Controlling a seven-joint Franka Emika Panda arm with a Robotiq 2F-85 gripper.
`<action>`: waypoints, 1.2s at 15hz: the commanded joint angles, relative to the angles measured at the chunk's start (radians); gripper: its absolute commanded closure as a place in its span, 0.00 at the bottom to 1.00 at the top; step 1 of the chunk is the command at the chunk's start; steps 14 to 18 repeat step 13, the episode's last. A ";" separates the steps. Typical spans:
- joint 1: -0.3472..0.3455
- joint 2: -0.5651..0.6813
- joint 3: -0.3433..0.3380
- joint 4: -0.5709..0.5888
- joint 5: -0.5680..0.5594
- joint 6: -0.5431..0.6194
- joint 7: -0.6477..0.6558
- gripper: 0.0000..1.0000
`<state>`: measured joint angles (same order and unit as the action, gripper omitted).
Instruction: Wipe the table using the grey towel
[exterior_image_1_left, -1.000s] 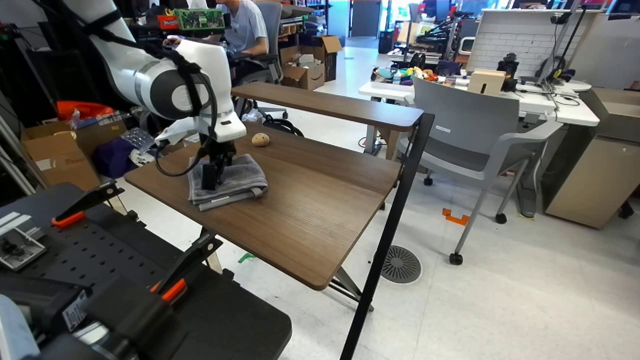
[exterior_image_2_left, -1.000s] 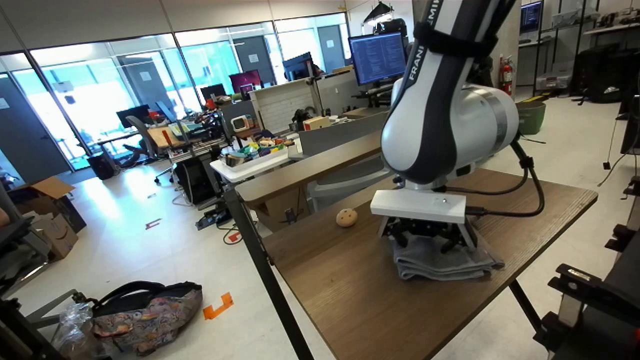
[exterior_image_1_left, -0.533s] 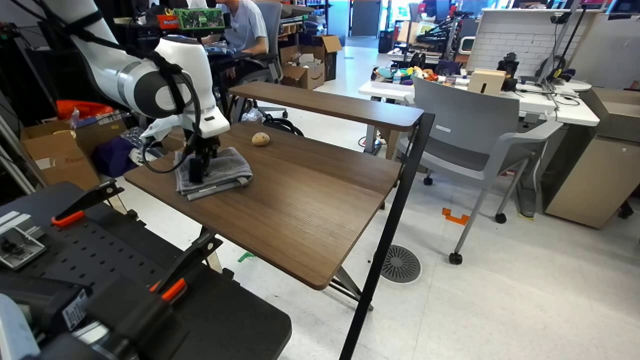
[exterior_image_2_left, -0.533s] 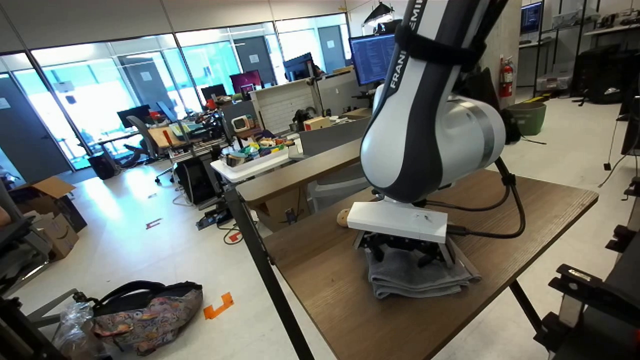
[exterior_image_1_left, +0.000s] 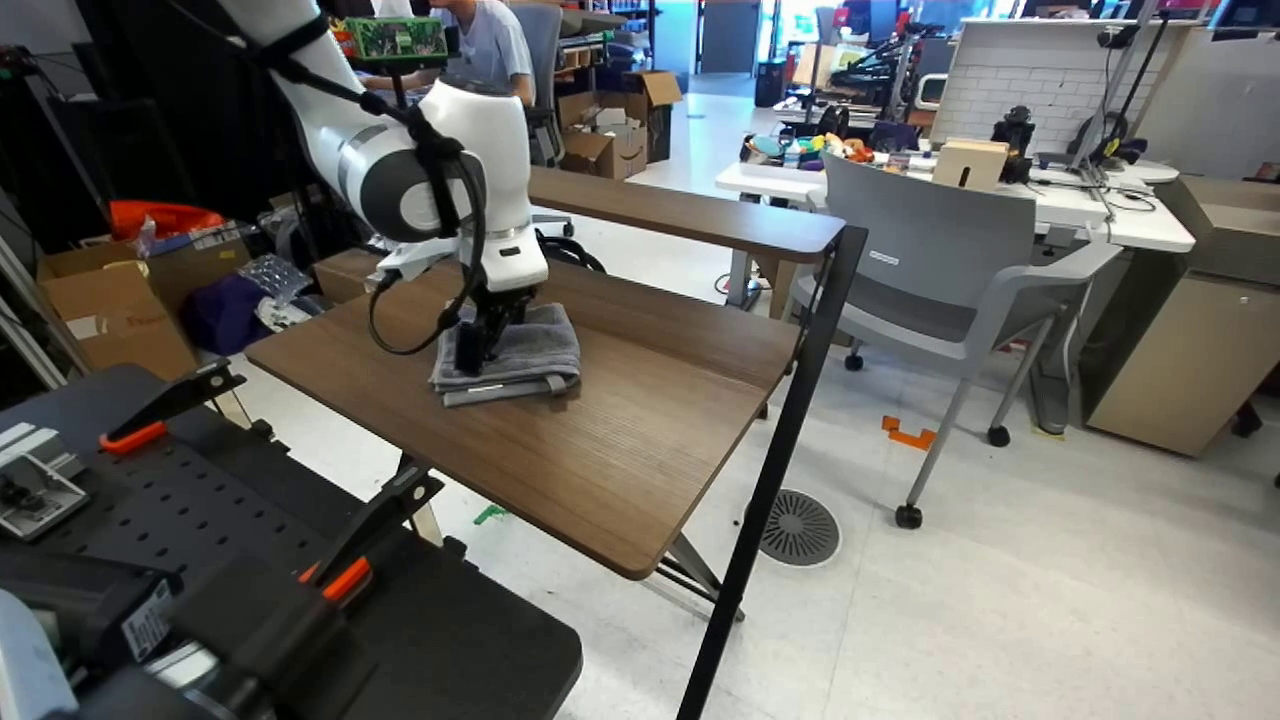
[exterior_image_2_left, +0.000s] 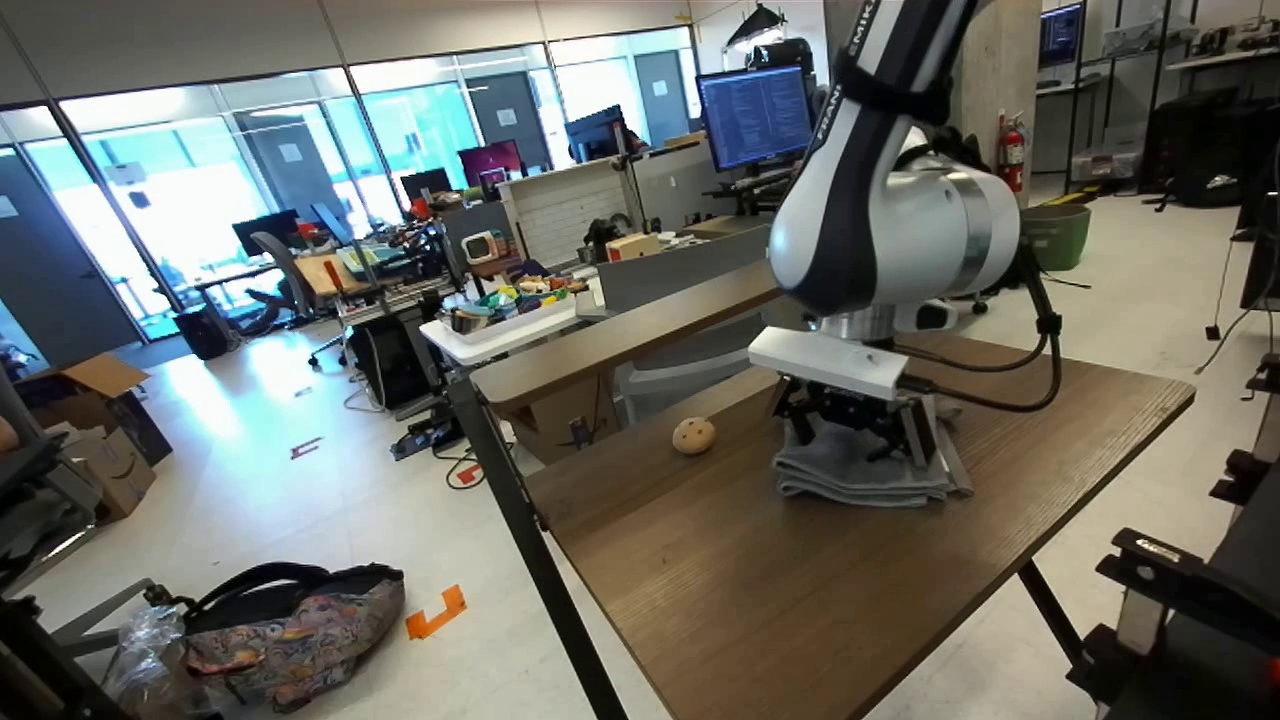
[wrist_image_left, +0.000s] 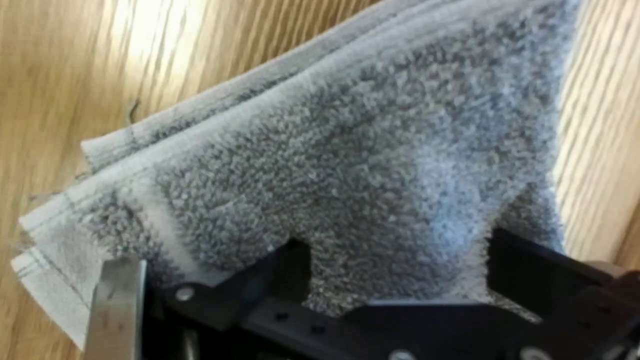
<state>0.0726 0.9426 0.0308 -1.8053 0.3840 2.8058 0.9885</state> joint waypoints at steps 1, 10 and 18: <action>-0.071 -0.053 0.019 -0.047 0.015 -0.046 -0.082 0.00; -0.089 -0.302 0.017 -0.211 0.078 -0.029 -0.214 0.00; -0.101 -0.403 0.025 -0.277 0.097 -0.045 -0.234 0.00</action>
